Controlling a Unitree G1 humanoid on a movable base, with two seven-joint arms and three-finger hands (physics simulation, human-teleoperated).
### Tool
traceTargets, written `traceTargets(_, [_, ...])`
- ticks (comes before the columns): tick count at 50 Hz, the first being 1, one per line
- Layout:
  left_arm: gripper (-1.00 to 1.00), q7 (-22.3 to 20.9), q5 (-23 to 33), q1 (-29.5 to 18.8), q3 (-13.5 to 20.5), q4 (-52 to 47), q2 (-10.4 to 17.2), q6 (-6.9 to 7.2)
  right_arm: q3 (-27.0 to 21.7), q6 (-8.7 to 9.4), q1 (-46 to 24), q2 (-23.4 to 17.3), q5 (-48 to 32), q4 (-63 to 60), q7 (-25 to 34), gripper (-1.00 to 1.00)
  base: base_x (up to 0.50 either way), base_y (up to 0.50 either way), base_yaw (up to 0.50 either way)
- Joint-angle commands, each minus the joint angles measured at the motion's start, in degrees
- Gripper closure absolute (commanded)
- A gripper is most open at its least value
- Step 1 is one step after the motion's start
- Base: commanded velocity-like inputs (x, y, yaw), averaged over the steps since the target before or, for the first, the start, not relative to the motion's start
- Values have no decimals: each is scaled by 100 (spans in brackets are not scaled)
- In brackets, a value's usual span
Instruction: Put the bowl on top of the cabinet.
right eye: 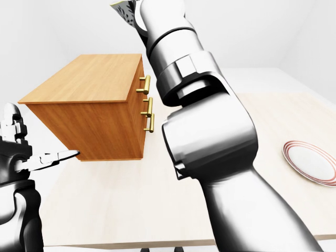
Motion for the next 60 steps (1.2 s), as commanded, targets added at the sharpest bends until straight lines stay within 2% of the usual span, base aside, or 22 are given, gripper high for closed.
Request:
traceTargets(1, [-100,62,24,-13,-55,57,-36,0,60,0,-552,700,757,-89,-801,100,0,0,0])
traceTargets(4, [-100,76,47,-23,-79,72,-38,0,115,0,-564,790,896,-108,-903,100,0,0,0])
traceTargets(5, [-100,79,53,-22,-88,63,-39,0,59,-100,-575,861,1041,-132,-1018,100,0,0,0])
traceTargets(6, [-100,80,51,-19,-87,55,-41,0,110,-33,-594,898,1037,-123,-1068,100,0,0,0])
traceTargets(8, [-100,80,48,-20,-84,58,-42,0,124,-139,-568,984,1159,-132,-1033,100,0,0,0])
traceTargets(10, [-100,76,43,-19,-82,66,-43,0,219,-94,-509,1064,1133,-141,-1068,100,0,0,0])
traceTargets(12, [-100,73,18,-18,-51,41,-38,0,280,-151,-415,1170,1138,-183,-1136,100,0,0,0])
traceTargets(16, [-100,82,37,-19,-75,33,-39,0,324,-120,-295,1216,1161,-184,-1188,100,0,0,0])
traceTargets(20, [-100,81,45,-19,-84,48,-43,0,271,0,-150,1249,1281,-155,-1317,100,0,0,0])
traceTargets(35, [-100,76,67,-43,-103,160,-46,0,411,0,420,1441,1474,-152,-1203,100,0,0,0])
traceTargets(60, [-100,105,31,-29,-110,98,-36,0,440,0,883,1599,1470,-115,-1352,100,0,0,0])
